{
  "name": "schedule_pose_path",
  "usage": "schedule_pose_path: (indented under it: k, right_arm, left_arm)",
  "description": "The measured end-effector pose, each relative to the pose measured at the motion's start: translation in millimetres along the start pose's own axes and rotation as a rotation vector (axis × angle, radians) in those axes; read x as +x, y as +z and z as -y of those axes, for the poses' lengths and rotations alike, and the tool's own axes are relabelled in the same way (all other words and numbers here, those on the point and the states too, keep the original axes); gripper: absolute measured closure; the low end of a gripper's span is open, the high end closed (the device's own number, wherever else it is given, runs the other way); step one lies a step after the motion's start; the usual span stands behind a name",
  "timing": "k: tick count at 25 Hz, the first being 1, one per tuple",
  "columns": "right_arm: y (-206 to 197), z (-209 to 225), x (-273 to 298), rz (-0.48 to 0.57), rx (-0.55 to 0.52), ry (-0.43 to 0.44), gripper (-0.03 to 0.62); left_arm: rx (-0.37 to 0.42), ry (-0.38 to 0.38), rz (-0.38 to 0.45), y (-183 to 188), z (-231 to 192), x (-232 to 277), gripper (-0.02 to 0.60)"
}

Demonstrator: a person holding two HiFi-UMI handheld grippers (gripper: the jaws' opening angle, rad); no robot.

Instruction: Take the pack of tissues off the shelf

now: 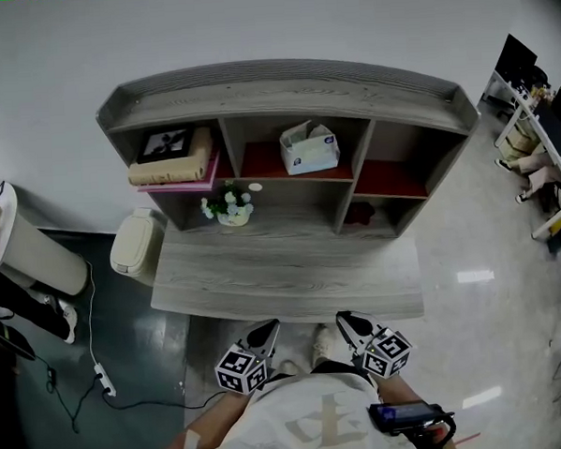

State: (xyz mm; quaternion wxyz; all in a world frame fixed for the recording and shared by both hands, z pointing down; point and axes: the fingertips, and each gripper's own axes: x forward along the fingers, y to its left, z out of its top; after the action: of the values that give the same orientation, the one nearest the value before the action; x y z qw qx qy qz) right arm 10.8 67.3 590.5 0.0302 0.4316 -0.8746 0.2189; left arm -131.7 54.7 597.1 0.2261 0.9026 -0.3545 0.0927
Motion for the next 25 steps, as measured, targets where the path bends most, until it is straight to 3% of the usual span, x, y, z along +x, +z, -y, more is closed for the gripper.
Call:
schedule_pose_path:
  k: [25]
  right_arm:
    - [52,90,46,0.010,0.007,0.041,0.589]
  left_arm:
    - [0.018,0.039,0.006,56,-28,86,0.577]
